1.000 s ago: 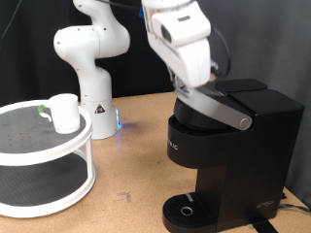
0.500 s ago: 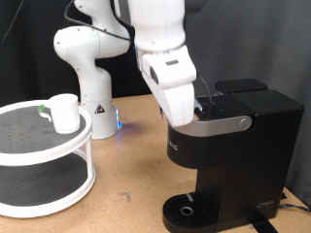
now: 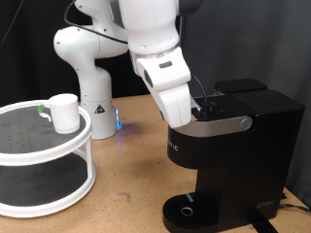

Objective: Make a cup of coffee with the keurig machine

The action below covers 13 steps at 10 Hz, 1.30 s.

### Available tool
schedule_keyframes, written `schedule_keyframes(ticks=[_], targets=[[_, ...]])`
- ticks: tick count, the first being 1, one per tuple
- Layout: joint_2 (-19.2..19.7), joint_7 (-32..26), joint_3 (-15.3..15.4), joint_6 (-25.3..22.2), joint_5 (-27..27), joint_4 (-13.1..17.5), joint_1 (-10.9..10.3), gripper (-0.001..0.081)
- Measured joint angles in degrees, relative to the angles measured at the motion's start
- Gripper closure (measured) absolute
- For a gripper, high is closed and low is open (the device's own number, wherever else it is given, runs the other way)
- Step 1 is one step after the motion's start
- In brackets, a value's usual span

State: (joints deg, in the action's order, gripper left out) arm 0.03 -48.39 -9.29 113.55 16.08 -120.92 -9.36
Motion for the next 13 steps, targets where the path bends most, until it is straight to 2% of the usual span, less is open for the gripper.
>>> schedule_keyframes(ticks=[4, 9, 13], targets=[[-0.5, -8.5, -1.0, 0.1, 7.1, -1.1, 0.8, 0.0806], [-0.6, -8.7, -1.4, -0.4, 9.0, -1.3, 1.0, 0.0806], [-2.1, -11.9, -1.9, -4.2, 7.5, -1.2, 1.2, 0.0806]])
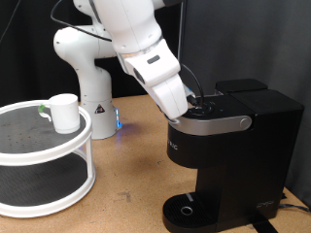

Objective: Make a cup of coffee with the keurig machine

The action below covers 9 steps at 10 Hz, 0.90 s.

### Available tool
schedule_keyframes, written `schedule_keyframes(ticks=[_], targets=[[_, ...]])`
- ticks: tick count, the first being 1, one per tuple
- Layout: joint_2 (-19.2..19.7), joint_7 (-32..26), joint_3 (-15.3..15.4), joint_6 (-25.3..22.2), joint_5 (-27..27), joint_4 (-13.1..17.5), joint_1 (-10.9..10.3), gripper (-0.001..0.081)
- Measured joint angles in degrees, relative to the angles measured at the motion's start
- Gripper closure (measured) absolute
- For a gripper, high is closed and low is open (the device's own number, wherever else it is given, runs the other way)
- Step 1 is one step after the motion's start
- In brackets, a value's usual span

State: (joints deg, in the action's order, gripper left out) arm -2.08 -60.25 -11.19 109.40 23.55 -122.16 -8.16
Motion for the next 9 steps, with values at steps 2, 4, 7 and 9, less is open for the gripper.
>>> schedule_keyframes(ticks=[2, 4, 7, 9], targets=[[-0.5, 0.1, -0.3, -1.8, -0.8, 0.1, 0.0, 0.0806], [-1.3, 0.0, -0.9, -3.9, 2.9, 0.9, 0.2, 0.0806], [-1.9, -0.2, -2.0, -7.6, 6.7, 2.9, 0.2, 0.0806], [-3.0, -1.2, -1.3, 4.0, 8.8, -1.0, 0.1, 0.0806]])
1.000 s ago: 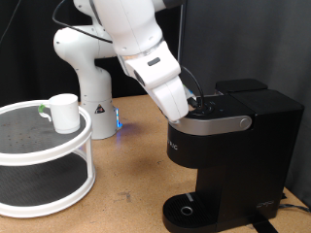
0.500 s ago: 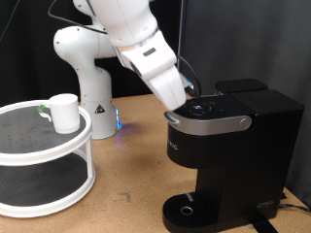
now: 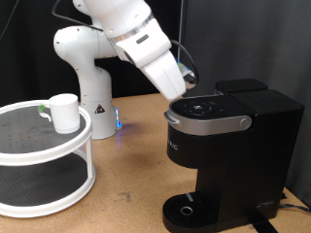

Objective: Make a cup of coffee with the keurig machine

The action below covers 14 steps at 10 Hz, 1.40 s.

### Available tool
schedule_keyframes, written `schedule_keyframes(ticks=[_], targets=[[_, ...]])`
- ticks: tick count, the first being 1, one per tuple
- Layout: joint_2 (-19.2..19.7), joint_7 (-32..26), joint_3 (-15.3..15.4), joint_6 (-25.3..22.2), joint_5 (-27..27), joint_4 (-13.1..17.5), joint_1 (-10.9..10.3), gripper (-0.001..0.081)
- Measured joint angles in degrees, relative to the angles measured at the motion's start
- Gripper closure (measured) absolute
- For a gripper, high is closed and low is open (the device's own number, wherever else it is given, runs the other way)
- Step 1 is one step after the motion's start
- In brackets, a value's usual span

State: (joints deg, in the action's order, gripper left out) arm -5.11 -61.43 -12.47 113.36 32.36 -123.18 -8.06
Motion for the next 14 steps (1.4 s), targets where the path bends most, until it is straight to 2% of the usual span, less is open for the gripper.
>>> schedule_keyframes(ticks=[1, 2, 4, 6, 7, 9, 11, 14], targets=[[-1.6, -2.2, 0.1, 5.5, 3.2, -3.5, 0.0, 0.0806], [-3.5, -4.6, -0.4, 6.5, 5.8, -6.2, 0.1, 0.0806], [-6.5, -7.3, -2.4, 2.9, 7.0, -9.2, 0.8, 0.0806], [-9.0, -9.2, -4.2, -2.2, 6.9, -10.7, 1.7, 0.0806], [-8.8, -9.1, -4.1, -1.8, 6.9, -10.7, 1.6, 0.0806], [-8.7, -4.0, -4.2, -3.5, 5.8, -10.7, 2.0, 0.0806], [-9.8, -0.8, -5.1, -3.8, 7.6, -12.1, 3.0, 0.0806], [-14.4, -3.3, -7.2, -3.6, 7.5, -15.4, 5.5, 0.0806]])
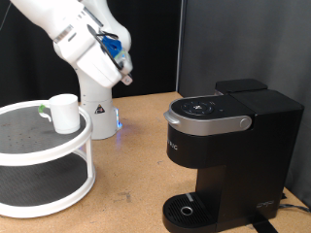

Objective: Make a cup of coffee with the keurig machine

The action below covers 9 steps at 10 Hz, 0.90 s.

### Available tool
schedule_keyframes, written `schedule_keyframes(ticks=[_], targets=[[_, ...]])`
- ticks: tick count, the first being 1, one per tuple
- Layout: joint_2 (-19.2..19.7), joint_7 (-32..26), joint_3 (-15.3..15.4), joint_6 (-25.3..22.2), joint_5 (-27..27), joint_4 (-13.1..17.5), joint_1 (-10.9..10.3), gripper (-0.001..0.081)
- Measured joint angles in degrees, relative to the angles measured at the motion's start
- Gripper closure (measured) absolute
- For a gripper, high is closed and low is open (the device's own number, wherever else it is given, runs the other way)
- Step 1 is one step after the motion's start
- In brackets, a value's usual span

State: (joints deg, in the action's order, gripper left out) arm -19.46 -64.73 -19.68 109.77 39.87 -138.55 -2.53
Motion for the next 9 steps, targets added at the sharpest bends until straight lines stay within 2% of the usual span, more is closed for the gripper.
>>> schedule_keyframes(ticks=[2, 4, 6, 7, 9], targets=[[-2.8, -1.2, -1.2, 0.1, -0.1, -1.5, 1.3, 0.0806], [-3.3, -1.2, -1.5, -0.7, -0.1, -1.6, 1.6, 0.0806], [-3.8, -3.2, -1.9, 1.2, 0.5, -2.7, 1.7, 0.0806], [-4.9, -6.0, -3.2, 0.4, 0.5, -3.6, 2.0, 0.0806], [-6.8, -11.1, -6.8, -6.5, -2.5, -3.9, 3.1, 0.0806]])
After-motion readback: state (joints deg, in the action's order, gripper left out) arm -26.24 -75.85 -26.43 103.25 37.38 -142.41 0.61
